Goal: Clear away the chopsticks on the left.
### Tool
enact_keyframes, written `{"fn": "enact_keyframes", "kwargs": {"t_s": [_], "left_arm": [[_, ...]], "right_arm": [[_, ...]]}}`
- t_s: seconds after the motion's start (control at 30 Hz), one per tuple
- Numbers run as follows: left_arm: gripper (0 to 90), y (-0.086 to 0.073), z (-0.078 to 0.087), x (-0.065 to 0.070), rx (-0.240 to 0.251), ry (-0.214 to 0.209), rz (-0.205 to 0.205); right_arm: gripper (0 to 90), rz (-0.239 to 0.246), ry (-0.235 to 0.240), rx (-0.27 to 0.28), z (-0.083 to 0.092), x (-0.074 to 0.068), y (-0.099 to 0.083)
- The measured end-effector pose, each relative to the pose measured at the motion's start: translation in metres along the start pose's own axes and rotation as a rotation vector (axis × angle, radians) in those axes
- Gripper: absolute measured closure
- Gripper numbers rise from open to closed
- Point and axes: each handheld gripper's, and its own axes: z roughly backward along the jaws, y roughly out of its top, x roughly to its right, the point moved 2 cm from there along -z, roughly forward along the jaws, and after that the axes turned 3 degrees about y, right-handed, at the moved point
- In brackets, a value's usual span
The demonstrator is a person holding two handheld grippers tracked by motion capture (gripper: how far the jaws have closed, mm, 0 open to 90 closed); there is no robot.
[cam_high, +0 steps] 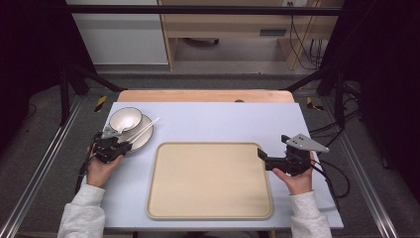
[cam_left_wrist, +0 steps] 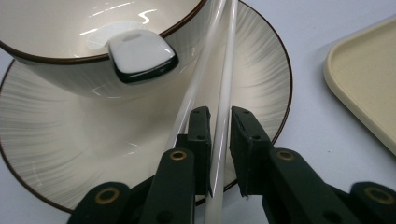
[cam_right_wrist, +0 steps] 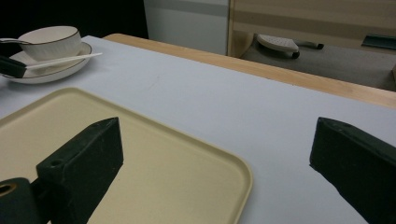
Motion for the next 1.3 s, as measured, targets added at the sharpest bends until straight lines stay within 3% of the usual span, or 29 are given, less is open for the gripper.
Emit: {"fn": "enact_keyframes", "kwargs": {"t_s": [0.3,0.6,0.93,1.3], "left_arm": [[83.3,0.003,-0.005,0.003,-0.020,-0.028,0.014],[83.9,0.004,-0.003,0.005,-0.030,-0.022,0.014],[84.1,0.015,0.016,0.013,0.045,-0.027,0.035],[84.0,0.025,0.038,0.046,0.105,-0.005,0.043]], "right_arm": [[3.0,0.000,0.005,-0.001,0.000,0.000,0.000],[3.0,0.000,0.004,-0.005,0.000,0.000,0.000],[2.9,0.000,0.003,0.000,0.002,0.001,0.001],[2.8,-0.010,-0.007,0.020,0.008,0.004,0.003]]}}
